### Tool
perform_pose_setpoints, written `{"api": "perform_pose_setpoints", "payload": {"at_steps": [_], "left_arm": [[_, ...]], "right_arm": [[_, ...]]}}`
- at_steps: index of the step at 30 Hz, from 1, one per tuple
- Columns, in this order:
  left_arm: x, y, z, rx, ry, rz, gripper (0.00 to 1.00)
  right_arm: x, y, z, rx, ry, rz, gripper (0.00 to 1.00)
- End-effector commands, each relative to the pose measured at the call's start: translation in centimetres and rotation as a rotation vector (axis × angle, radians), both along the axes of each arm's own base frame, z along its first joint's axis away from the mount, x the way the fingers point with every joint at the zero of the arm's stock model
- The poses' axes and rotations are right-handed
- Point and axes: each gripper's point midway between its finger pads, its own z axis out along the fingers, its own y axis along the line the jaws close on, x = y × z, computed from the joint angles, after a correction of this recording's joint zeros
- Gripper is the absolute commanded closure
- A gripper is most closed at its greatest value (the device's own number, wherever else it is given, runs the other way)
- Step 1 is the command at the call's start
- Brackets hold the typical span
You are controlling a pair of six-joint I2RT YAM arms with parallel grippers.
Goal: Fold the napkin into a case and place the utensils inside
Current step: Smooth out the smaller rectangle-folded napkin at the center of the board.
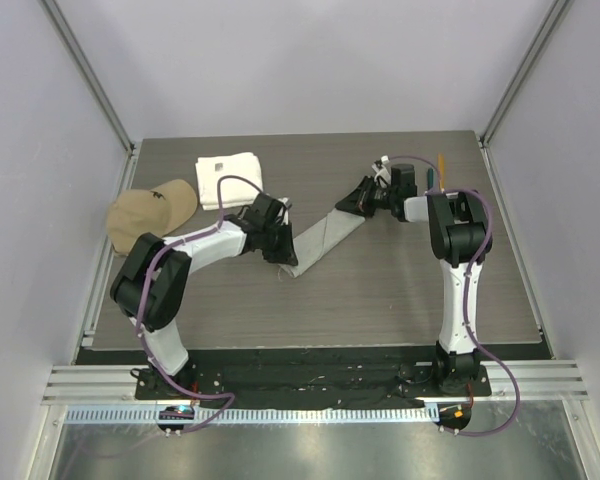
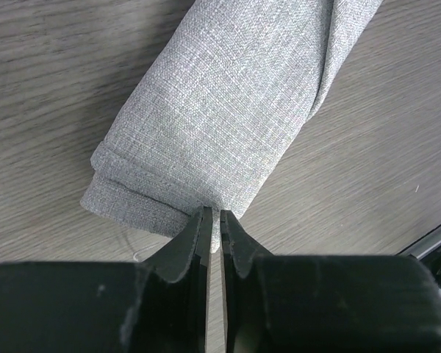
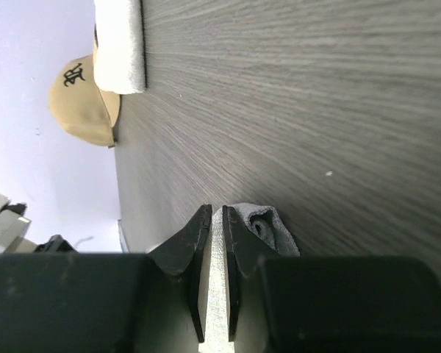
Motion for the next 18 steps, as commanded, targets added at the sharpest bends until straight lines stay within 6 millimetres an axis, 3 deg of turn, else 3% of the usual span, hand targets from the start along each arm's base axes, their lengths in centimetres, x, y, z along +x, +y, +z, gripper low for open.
{"api": "perform_pose_setpoints", "payload": {"at_steps": [1,4,8,10,13,14,16,17,18], "left_arm": [[0.8,-0.8,1.2,-0.052,-0.051,0.0,0.85],[0.4,-0.2,0.3,-0.027,-0.039,0.009,0.84],[0.1,1.5,-3.8,0.08,0.032,0.033,0.86],[-0.1,2.3,-4.9,0.113,0.043,0.049,0.87],[0.3,2.2,-3.9,0.103,0.005,0.053,0.87],[0.6,2.2,-3.1,0.098,-0.018,0.052,0.86],[2.2,1.9,0.0,0.084,-0.105,0.068,0.83],[2.7,2.6,0.6,0.125,-0.127,0.07,0.8],[3.1,2.9,0.5,0.15,-0.115,0.068,0.79]], "right_arm": [[1.6,-0.5,0.6,0.036,-0.056,-0.015,0.83],[2.0,-1.0,1.0,0.051,-0.066,-0.027,0.83],[2.4,-1.5,0.9,0.048,-0.059,-0.041,0.83],[2.3,-1.3,0.8,0.055,-0.049,-0.031,0.83],[2.6,-1.3,2.3,0.056,-0.051,-0.031,0.82],[2.8,-1.4,4.4,0.049,-0.082,-0.034,0.8],[3.3,-2.1,5.8,-0.019,-0.063,-0.058,0.73],[3.5,-2.4,6.6,-0.035,-0.065,-0.065,0.7],[3.6,-2.6,8.9,-0.035,-0.098,-0.072,0.68]]}}
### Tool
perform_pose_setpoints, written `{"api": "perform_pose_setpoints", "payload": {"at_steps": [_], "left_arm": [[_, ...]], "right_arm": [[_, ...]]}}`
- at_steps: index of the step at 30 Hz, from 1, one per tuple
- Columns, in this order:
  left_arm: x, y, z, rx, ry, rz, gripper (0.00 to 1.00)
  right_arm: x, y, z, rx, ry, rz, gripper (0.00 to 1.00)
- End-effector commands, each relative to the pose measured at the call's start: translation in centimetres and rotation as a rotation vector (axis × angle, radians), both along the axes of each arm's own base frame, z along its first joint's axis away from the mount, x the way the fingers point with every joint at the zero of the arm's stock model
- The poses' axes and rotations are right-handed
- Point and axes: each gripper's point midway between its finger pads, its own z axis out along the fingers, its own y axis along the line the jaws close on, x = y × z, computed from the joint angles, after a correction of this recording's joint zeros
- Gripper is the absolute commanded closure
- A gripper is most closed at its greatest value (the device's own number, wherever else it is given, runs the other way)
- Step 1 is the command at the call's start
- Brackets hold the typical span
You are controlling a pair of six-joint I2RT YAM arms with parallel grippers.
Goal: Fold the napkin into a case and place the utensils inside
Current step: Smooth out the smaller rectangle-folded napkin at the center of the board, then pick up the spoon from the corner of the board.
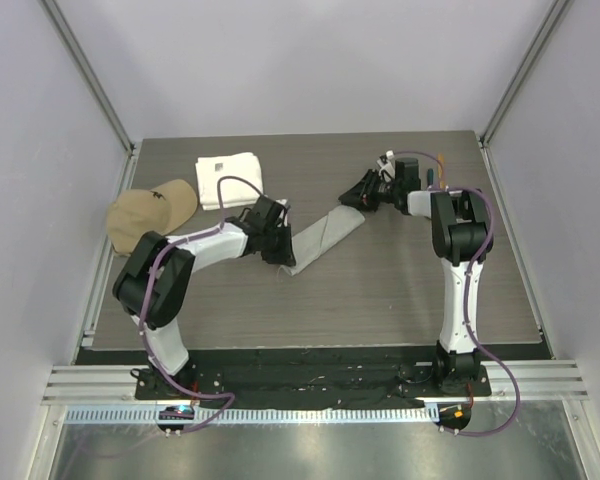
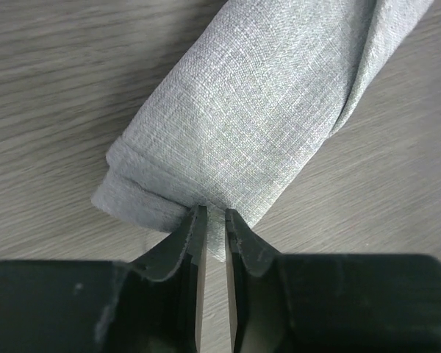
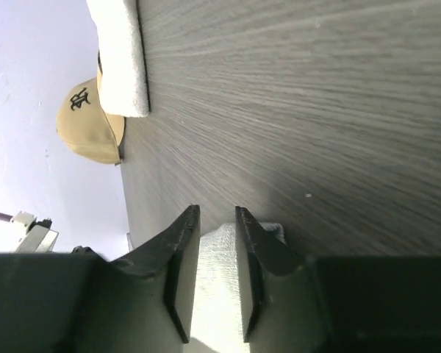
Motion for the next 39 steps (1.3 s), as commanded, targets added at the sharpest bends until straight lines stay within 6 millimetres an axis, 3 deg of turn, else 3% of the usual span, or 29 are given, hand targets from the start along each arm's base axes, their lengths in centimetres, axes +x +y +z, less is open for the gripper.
{"api": "perform_pose_setpoints", "payload": {"at_steps": [1,2,3,4,5,6,7,11,12,13,15,16,17,19,21,23,31,39], "left_arm": [[4.2,1.2,4.1,0.093,-0.126,0.031,0.79],[4.7,1.4,4.3,0.105,-0.119,0.028,0.8],[4.9,1.9,4.4,0.13,-0.103,0.038,0.8],[5.4,1.9,4.9,0.135,-0.114,0.044,0.78],[6.2,1.5,6.4,0.124,-0.146,0.054,0.72],[6.2,1.5,7.3,0.11,-0.152,0.063,0.68],[6.2,1.2,9.7,0.066,-0.188,0.073,0.64],[4.4,-1.1,15.6,-0.146,-0.222,0.066,0.49],[4.1,-1.3,16.5,-0.168,-0.22,0.061,0.48],[3.6,-1.3,17.0,-0.175,-0.217,0.05,0.47],[2.9,-1.2,18.5,-0.194,-0.231,0.032,0.47],[2.3,-1.5,19.1,-0.217,-0.222,0.006,0.48],[1.8,-1.5,19.8,-0.238,-0.228,-0.006,0.49],[0.8,-1.7,19.7,-0.272,-0.207,-0.015,0.5],[0.2,-1.8,20.3,-0.304,-0.217,-0.025,0.5],[-0.5,-1.8,19.8,-0.314,-0.196,-0.034,0.5],[-1.1,-2.2,19.4,-0.352,-0.179,-0.055,0.5],[-1.4,-2.6,19.8,-0.378,-0.178,-0.072,0.51]], "right_arm": [[1.9,-1.8,8.7,-0.088,-0.112,-0.064,0.61],[2.1,-2.6,9.5,-0.113,-0.112,-0.095,0.56],[2.0,-3.7,11.4,-0.139,-0.137,-0.125,0.52],[2.1,-5.3,11.3,-0.218,-0.115,-0.177,0.47],[2.2,-6.8,11.6,-0.269,-0.108,-0.217,0.36],[2.3,-8.6,11.7,-0.321,-0.1,-0.259,0.34],[2.0,-11.3,12.0,-0.38,-0.061,-0.315,0.31],[2.5,-19.9,10.5,-0.686,-0.015,-0.456,0.26],[2.7,-20.9,10.0,-0.721,-0.003,-0.456,0.25],[3.1,-21.9,11.1,-0.755,-0.008,-0.465,0.25],[3.8,-23.4,9.5,-0.854,0.015,-0.451,0.24],[4.6,-23.9,10.8,-0.876,-0.001,-0.461,0.24],[5.2,-24.3,8.9,-0.899,0.028,-0.442,0.24],[6.5,-25.1,9.5,-0.948,-0.003,-0.429,0.24],[7.2,-25.3,7.7,-0.979,0.017,-0.401,0.25],[7.8,-26.5,7.5,-1.054,-0.005,-0.404,0.26],[8.0,-27.3,4.2,-1.118,0.019,-0.366,0.32],[8.1,-26.9,1.0,-1.154,0.053,-0.341,0.48]]}}
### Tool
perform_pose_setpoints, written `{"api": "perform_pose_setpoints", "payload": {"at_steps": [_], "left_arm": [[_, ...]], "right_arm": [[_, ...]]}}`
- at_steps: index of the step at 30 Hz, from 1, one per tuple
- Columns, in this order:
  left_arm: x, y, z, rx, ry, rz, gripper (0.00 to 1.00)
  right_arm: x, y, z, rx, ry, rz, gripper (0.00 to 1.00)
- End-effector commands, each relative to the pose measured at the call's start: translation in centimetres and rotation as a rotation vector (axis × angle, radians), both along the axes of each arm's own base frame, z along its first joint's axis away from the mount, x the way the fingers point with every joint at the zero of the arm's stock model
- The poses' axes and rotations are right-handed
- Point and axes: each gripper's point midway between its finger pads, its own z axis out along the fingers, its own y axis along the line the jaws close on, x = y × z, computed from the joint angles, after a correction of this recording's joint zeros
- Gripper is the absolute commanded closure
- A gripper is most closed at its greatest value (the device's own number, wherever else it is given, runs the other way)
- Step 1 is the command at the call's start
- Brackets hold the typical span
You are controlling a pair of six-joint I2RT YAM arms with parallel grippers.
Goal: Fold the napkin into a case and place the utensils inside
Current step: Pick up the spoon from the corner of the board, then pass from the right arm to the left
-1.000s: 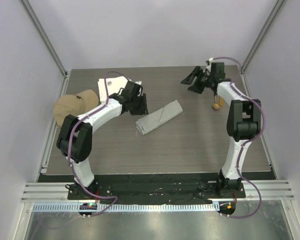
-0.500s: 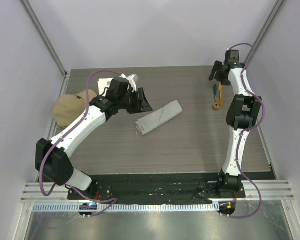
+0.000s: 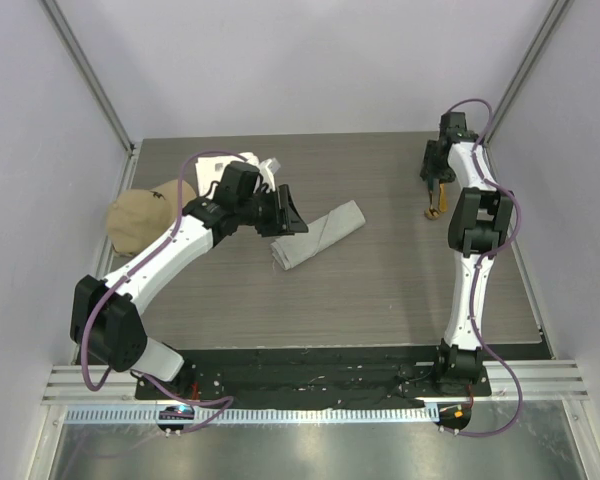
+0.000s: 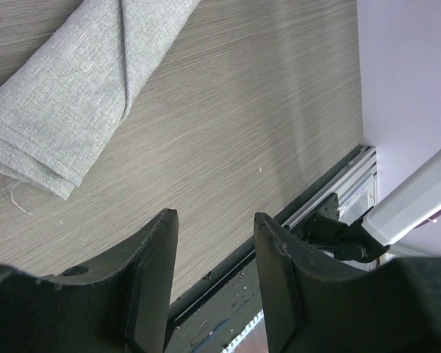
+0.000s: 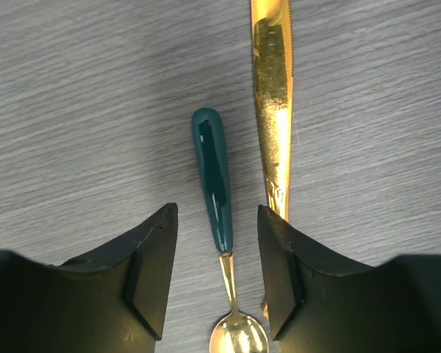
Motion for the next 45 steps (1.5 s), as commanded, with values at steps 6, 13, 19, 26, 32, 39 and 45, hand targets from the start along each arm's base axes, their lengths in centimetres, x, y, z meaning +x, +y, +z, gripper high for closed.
{"api": "perform_pose_setpoints", "payload": {"at_steps": [6,13,19,26,32,39,45], "left_arm": [[-0.2,-0.5,1.8,-0.051,-0.048,-0.024,0.5],[1.0,-1.6,-1.6,-0.029,-0.051,0.003,0.4],[4.6,-6.1,-5.5,-0.074,-0.129,0.039,0.35],[7.7,-14.3,-6.9,-0.113,-0.178,-0.067,0.34],[8.0,-18.0,-9.0,-0.075,-0.128,-0.092,0.32],[6.5,-20.4,-9.9,-0.074,-0.068,-0.129,0.3],[3.5,-21.1,-9.6,-0.146,0.008,-0.223,0.3]], "right_arm": [[1.2,0.0,-2.2,-0.114,0.008,0.025,0.52],[0.2,2.6,-4.7,-0.156,0.071,0.034,0.85],[-1.4,6.6,-3.4,-0.036,0.064,-0.029,0.99],[-6.1,9.7,-0.6,0.163,0.044,-0.041,0.99],[-9.1,11.4,2.9,0.29,-0.058,-0.059,0.99],[-13.0,14.0,8.4,0.46,-0.212,-0.071,0.99],[-15.1,14.9,10.9,0.517,-0.293,-0.086,0.99]]}}
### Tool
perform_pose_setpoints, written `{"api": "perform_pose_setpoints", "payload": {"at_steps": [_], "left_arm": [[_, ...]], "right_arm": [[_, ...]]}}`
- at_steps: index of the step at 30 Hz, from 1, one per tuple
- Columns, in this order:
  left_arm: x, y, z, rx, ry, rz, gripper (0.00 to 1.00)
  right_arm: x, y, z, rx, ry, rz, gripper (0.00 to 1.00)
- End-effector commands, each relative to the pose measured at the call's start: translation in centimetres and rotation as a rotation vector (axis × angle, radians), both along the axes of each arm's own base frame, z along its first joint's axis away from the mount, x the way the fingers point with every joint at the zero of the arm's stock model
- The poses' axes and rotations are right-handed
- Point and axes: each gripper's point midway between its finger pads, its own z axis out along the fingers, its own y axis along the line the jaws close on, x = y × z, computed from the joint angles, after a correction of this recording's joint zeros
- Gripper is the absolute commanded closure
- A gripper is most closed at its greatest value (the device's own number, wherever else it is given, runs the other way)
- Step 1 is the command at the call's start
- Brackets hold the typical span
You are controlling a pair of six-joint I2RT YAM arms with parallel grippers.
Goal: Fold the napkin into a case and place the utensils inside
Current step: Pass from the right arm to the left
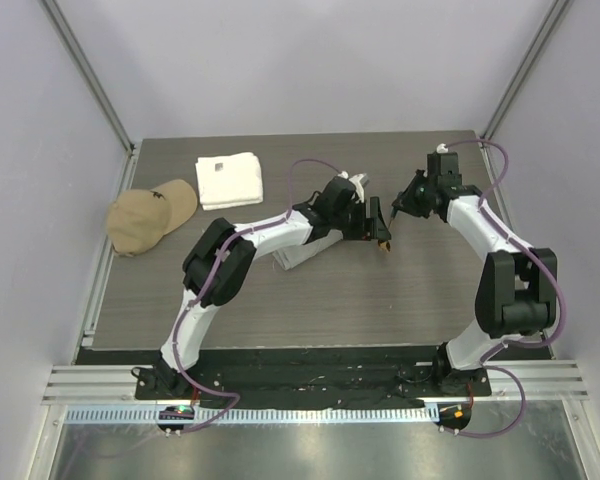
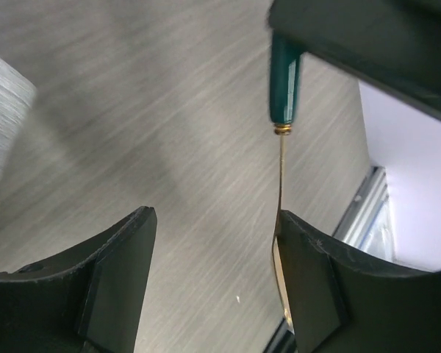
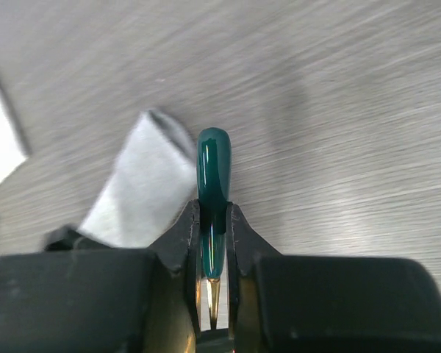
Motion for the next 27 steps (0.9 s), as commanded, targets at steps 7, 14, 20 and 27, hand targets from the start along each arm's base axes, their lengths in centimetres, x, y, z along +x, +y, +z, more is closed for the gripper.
{"api": "perform_pose_setpoints", "payload": {"at_steps": [7,14,20,27], "left_arm": [[-3.9,0.2,1.9,-0.103,0.071,-0.072,0.41],[-5.3,1.7,2.3,-0.11,0.124,-0.033,0.54],[-6.5,2.5,2.9,-0.135,0.16,-0.006,0.52],[-6.3,2.9,3.4,-0.128,0.141,0.027,0.57]], "right_arm": [[-0.9,2.4,3.3,0.081,-0.143,-0.039,0.99],[-1.6,2.1,3.5,0.069,-0.166,-0.073,0.99],[-1.9,1.9,3.8,0.051,-0.179,-0.083,0.99],[-2.1,2.7,3.7,0.077,-0.185,-0.085,0.99]]}}
